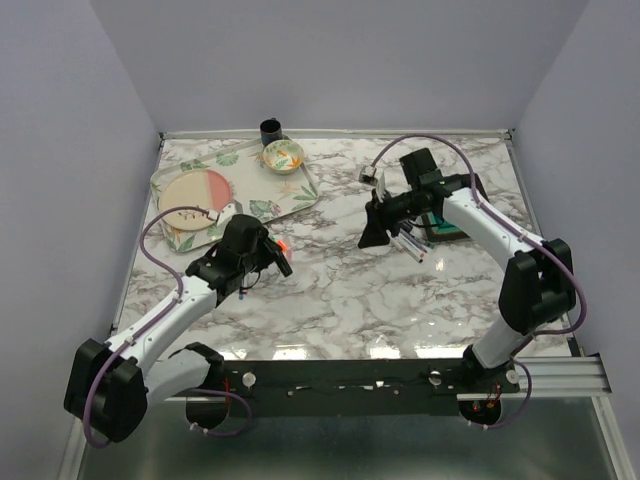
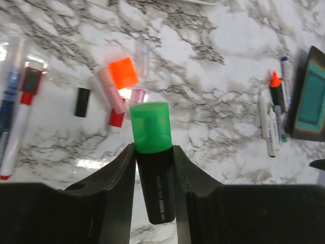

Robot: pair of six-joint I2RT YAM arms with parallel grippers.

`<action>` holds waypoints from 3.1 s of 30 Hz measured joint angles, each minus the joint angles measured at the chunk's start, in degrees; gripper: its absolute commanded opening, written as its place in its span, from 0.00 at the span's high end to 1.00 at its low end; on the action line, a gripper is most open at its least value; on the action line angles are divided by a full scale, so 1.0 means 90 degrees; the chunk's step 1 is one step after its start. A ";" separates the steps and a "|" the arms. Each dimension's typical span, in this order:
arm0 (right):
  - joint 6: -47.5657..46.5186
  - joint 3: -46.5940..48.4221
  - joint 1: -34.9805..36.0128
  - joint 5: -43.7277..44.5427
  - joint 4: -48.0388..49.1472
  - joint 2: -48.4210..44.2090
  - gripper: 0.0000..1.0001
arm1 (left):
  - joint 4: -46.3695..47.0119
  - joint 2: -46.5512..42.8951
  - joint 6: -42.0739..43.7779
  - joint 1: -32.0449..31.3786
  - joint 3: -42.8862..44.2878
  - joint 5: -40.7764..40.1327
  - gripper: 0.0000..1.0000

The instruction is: Open the pen caps

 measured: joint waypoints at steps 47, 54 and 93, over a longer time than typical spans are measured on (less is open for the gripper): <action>0.2096 -0.0906 0.0789 -0.1394 0.1797 0.0000 0.99 | 0.2642 0.1202 -0.0488 -0.1717 0.0755 -0.0148 0.35; 0.1877 -0.0872 0.0789 -0.1399 0.1552 0.0117 1.00 | 0.2693 0.1202 -0.0318 -0.1705 0.0743 -0.0138 0.49; 0.1562 -0.0804 0.0838 -0.0665 0.1258 0.0078 0.99 | 0.2591 0.1433 -0.0214 -0.1649 0.0823 0.0138 0.59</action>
